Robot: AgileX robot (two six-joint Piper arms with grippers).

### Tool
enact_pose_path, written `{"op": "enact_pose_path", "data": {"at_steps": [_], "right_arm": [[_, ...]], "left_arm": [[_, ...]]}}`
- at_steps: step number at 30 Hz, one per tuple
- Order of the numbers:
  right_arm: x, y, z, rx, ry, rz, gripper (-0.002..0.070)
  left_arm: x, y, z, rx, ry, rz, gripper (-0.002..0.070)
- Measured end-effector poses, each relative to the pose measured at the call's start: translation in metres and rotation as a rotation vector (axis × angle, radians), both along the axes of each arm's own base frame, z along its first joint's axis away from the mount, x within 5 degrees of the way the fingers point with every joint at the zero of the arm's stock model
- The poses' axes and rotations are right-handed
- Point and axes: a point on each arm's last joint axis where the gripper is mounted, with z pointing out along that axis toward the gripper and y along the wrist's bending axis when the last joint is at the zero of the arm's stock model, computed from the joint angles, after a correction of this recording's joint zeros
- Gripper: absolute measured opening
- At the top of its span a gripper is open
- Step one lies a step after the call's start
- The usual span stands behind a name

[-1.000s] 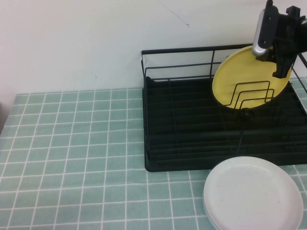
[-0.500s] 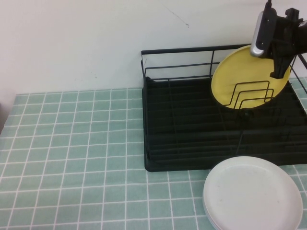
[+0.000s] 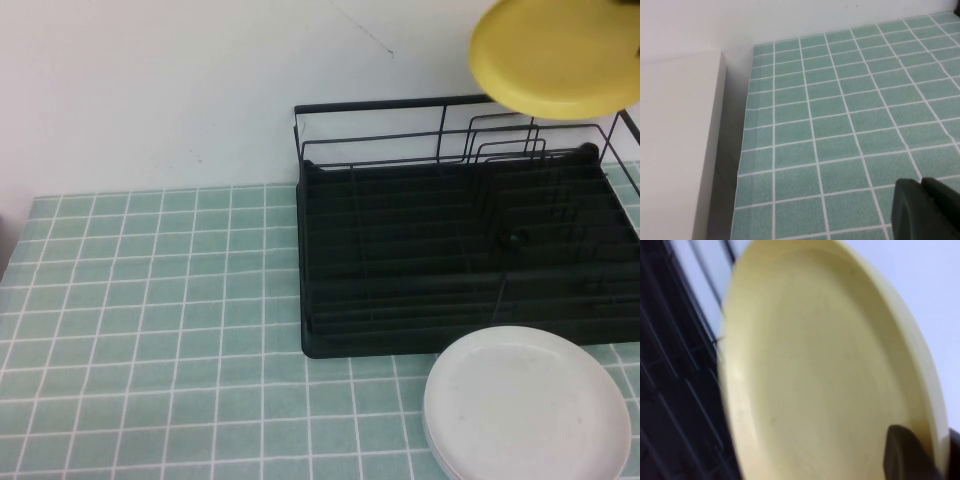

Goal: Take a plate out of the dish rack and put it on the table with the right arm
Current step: Place the plate from the table

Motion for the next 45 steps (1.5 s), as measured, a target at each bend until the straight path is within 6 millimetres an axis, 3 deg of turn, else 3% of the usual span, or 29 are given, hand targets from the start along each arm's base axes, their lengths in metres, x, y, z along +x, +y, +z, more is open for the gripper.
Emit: {"op": "enact_pose_path", "data": {"at_steps": [4, 7, 12, 14, 17, 18, 25, 45], "right_arm": [[-0.05, -0.008, 0.042, 0.213, 0.072, -0.22, 0.0086], [-0.089, -0.014, 0.047, 0.398, 0.177, -0.393, 0.0086], [-0.152, -0.014, 0.013, 0.587, 0.355, -0.576, 0.0086], [-0.188, -0.009, -0.022, 0.666, 0.481, -0.631, 0.0086], [-0.212, -0.006, -0.056, 0.702, 0.586, -0.658, 0.0086], [-0.223, -0.003, -0.082, 0.743, 0.65, -0.678, 0.0086], [-0.228, 0.004, -0.13, 0.839, 0.765, -0.707, 0.0086], [-0.191, 0.012, -0.18, 0.838, 0.907, -0.755, 0.0086]], "left_arm": [[0.0, 0.0, 0.0, 0.0, 0.0, 0.0, -0.0003], [0.0, 0.0, 0.0, 0.0, 0.0, 0.0, -0.0003], [0.0, 0.0, 0.0, 0.0, 0.0, 0.0, -0.0003], [0.0, 0.0, 0.0, 0.0, 0.0, 0.0, -0.0003], [0.0, 0.0, 0.0, 0.0, 0.0, 0.0, -0.0003], [0.0, 0.0, 0.0, 0.0, 0.0, 0.0, -0.0003], [0.0, 0.0, 0.0, 0.0, 0.0, 0.0, -0.0003], [0.0, 0.0, 0.0, 0.0, 0.0, 0.0, -0.0003]]}}
